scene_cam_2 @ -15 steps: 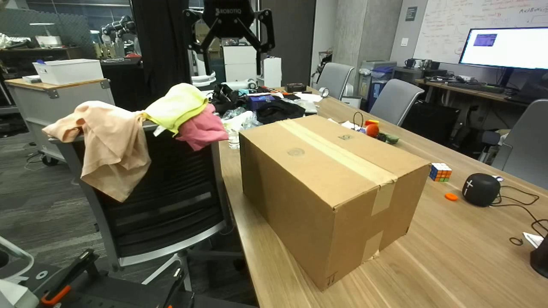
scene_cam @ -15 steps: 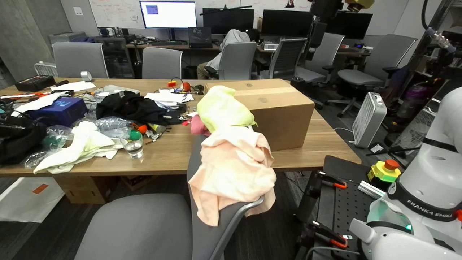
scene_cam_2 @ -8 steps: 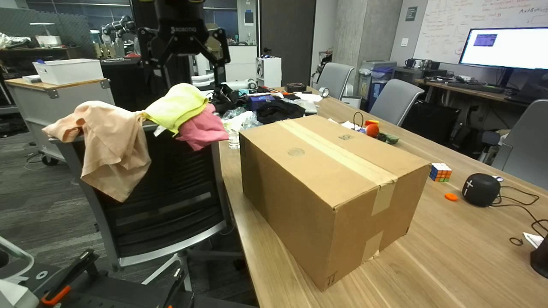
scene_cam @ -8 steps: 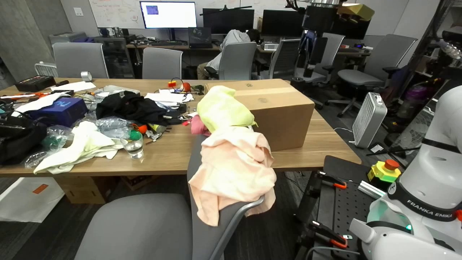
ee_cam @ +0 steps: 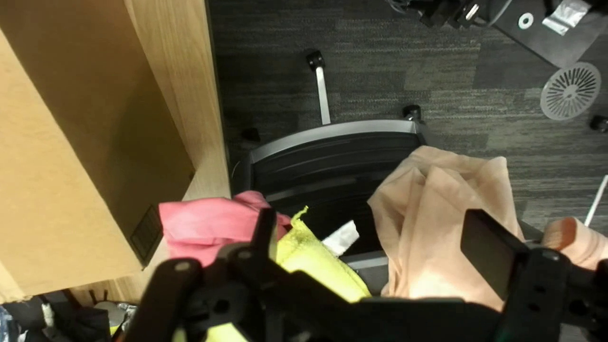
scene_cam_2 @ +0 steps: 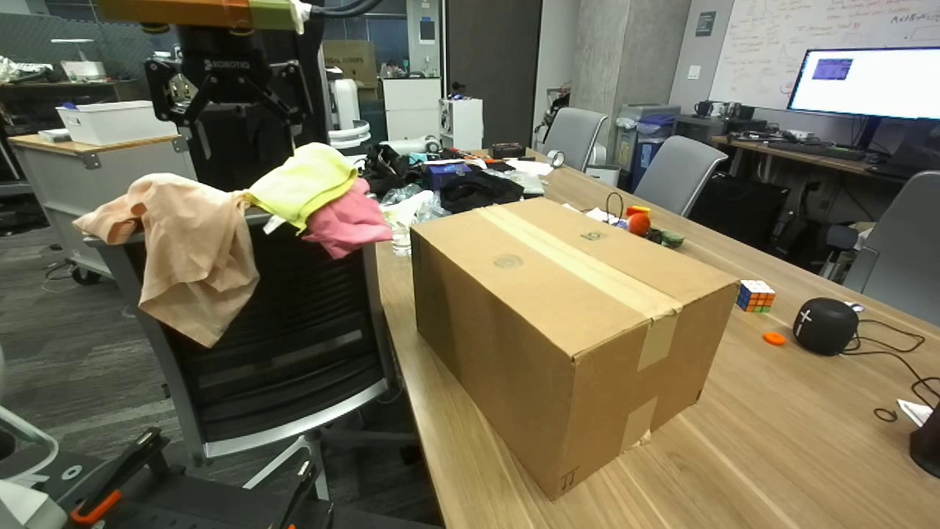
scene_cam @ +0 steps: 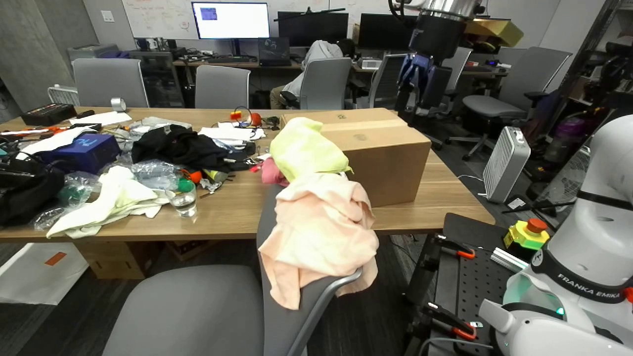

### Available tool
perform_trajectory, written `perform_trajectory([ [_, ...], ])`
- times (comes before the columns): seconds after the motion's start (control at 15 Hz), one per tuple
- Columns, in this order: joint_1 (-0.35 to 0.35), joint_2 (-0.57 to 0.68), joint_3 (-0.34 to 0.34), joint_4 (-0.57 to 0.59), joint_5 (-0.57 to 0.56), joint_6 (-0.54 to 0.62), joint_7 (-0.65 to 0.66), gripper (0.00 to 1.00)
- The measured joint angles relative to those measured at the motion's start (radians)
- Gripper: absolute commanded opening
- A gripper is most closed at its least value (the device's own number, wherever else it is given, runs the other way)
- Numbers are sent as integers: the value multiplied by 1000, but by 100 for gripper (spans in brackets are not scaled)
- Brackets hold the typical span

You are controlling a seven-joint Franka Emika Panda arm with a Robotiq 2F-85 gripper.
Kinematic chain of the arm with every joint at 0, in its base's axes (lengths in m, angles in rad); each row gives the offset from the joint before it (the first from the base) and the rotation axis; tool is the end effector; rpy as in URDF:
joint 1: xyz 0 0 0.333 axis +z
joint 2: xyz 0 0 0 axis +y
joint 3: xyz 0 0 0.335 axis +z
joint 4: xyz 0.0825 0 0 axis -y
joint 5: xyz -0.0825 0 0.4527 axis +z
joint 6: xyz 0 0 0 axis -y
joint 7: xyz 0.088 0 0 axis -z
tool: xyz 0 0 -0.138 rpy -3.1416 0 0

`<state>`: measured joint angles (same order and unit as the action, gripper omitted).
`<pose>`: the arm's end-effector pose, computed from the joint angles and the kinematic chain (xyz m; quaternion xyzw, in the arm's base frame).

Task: Put the shirts on the chair onto the box

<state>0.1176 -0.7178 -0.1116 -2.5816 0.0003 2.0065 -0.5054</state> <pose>0.4063 0.0041 0.4622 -0.9616 -0.2628 -0.0763 0.0194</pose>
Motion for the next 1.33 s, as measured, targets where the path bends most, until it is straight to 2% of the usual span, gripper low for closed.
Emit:
perform_trajectory([
  [0.4,49,-47,55,-121,17,179,75,100],
  [0.67,96,-47,121,-173,17,256,130,100],
  [1.07,169,6,264,-165,3,255,219,100],
  [1.33,175,78,336,-133,-62,255,251,100],
])
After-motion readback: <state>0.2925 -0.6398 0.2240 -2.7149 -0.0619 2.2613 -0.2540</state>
